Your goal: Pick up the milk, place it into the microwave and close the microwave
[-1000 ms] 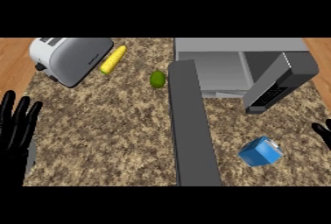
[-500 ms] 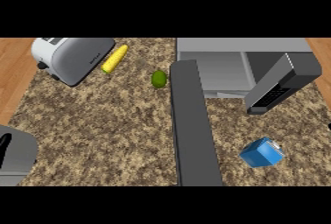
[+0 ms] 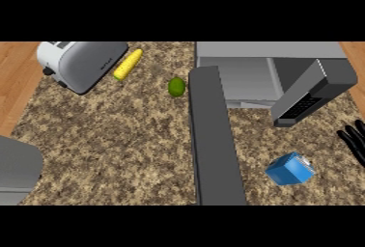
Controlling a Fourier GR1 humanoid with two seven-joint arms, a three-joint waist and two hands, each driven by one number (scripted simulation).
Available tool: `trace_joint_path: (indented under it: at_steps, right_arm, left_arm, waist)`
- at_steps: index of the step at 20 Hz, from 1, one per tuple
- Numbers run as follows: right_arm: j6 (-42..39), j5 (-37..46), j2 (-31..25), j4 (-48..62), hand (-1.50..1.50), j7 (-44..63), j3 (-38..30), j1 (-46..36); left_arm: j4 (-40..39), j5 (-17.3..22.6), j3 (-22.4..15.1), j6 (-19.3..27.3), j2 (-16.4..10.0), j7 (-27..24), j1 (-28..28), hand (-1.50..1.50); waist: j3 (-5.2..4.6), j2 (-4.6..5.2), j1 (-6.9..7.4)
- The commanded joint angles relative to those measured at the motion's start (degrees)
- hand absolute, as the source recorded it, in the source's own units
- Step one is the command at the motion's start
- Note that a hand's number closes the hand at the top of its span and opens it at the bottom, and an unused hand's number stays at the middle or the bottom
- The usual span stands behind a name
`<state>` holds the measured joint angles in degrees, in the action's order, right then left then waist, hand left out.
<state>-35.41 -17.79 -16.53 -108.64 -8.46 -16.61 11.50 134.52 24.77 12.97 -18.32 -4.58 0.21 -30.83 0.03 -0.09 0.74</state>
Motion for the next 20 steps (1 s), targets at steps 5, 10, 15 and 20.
trace_joint_path:
  at_steps: [5, 10, 15, 20]
  right_arm:
    - [2.4, 17.8, 2.9, 17.8, -1.5, -14.2, 1.4, -3.5]
    - [3.8, 23.5, 0.9, 29.5, -1.5, -22.8, 1.0, -5.7]
    - [4.8, 28.0, -1.9, 42.2, -1.5, -33.8, 1.7, -7.3]
    - [12.2, 33.9, -2.2, 54.7, -1.5, -41.2, 4.3, -13.6]
  left_arm:
    - [7.7, 4.0, 0.5, -2.0, 2.0, 1.4, -5.3, -1.5]
    - [5.7, 10.6, 6.1, -4.0, -1.2, 1.5, -4.3, -1.5]
    - [7.3, 9.8, 5.6, -6.8, 1.5, -0.3, -9.5, -1.5]
    - [5.7, 10.0, 5.9, -7.4, 1.7, -0.6, -7.9, -1.5]
  waist:
    - [0.06, 0.05, 0.37]
    - [0.06, 0.11, 0.38]
    - [0.11, 0.08, 0.79]
    - [0.12, 0.21, 0.67]
